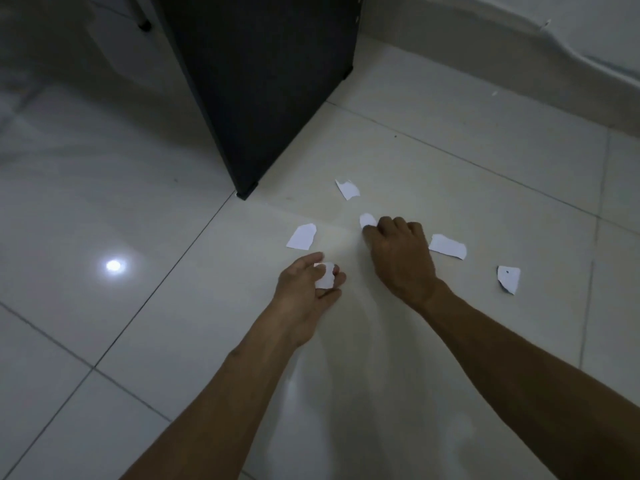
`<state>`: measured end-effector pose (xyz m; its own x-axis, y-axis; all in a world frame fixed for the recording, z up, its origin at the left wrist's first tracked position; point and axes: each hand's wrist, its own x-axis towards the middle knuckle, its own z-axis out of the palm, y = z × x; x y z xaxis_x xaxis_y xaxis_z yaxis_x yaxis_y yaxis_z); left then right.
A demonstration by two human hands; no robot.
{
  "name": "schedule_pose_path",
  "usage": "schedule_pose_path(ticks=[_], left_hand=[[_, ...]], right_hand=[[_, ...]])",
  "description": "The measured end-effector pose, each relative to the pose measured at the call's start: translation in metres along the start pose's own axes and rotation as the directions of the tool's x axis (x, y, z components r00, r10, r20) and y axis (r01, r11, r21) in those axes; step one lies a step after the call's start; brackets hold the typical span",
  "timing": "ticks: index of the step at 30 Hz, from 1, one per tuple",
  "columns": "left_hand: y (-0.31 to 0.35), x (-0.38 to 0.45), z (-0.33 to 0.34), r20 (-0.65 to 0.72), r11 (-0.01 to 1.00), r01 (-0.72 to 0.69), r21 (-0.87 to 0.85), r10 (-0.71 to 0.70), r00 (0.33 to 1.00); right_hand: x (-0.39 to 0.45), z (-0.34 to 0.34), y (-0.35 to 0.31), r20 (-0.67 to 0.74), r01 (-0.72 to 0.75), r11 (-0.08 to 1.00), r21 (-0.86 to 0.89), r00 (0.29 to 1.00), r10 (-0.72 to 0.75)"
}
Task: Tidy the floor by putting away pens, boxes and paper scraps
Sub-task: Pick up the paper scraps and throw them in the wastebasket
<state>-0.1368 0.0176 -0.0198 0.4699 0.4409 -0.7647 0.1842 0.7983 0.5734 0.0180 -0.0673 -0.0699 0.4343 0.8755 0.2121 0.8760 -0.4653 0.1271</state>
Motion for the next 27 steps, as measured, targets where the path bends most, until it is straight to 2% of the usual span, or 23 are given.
schedule_pose_path(ticks=[3,6,8,10,12,15,17,19,21,23,25,27], left_hand=[[-0.002,-0.003,0.006,-0.024,1.000,-0.003,0.016,0.003,1.000],[-0.007,-0.005,0.012,-0.035,0.999,0.033,0.024,-0.032,0.999],[-0.009,-0.008,0.016,-0.020,0.997,0.068,0.031,-0.067,0.998],[-0.010,-0.011,0.018,-0.007,0.994,0.092,0.058,-0.091,0.996],[-0.010,-0.017,0.019,-0.029,0.992,0.097,0.078,-0.095,0.995],[-0.008,-0.031,0.019,-0.085,0.992,0.087,0.095,-0.079,0.993],[-0.005,-0.040,0.022,-0.105,0.994,0.061,0.092,-0.051,0.993],[-0.003,-0.049,0.026,-0.128,0.993,0.030,0.112,-0.016,0.992],[-0.003,-0.055,0.031,-0.133,0.987,0.004,0.158,0.017,0.991],[-0.005,-0.059,0.032,-0.142,0.976,-0.015,0.219,0.047,0.989],[-0.009,-0.060,0.033,-0.170,0.955,-0.037,0.294,0.091,0.981],[-0.011,-0.059,0.034,-0.199,0.919,-0.051,0.391,0.139,0.970]], right_hand=[[-0.012,-0.006,-0.009,-0.048,0.046,0.997,0.057,0.998,-0.044],[-0.024,-0.019,-0.024,-0.089,0.038,0.976,0.213,0.996,-0.019],[-0.032,-0.030,-0.038,-0.102,0.083,0.952,0.295,0.993,-0.055],[-0.040,-0.044,-0.051,-0.075,0.135,0.920,0.369,0.991,-0.115],[-0.046,-0.057,-0.057,-0.014,0.127,0.885,0.448,0.991,-0.135],[-0.056,-0.074,-0.059,0.131,-0.060,0.761,0.646,0.991,-0.033],[-0.060,-0.079,-0.060,0.209,-0.253,0.610,0.751,0.967,0.143],[-0.061,-0.083,-0.058,0.297,-0.413,0.502,0.760,0.908,0.297],[-0.060,-0.086,-0.053,0.439,-0.545,0.409,0.732,0.837,0.327],[-0.062,-0.090,-0.049,0.507,-0.593,0.337,0.732,0.803,0.312],[-0.065,-0.093,-0.049,0.466,-0.572,0.353,0.740,0.815,0.344],[-0.067,-0.091,-0.051,0.389,-0.526,0.440,0.728,0.845,0.367]])
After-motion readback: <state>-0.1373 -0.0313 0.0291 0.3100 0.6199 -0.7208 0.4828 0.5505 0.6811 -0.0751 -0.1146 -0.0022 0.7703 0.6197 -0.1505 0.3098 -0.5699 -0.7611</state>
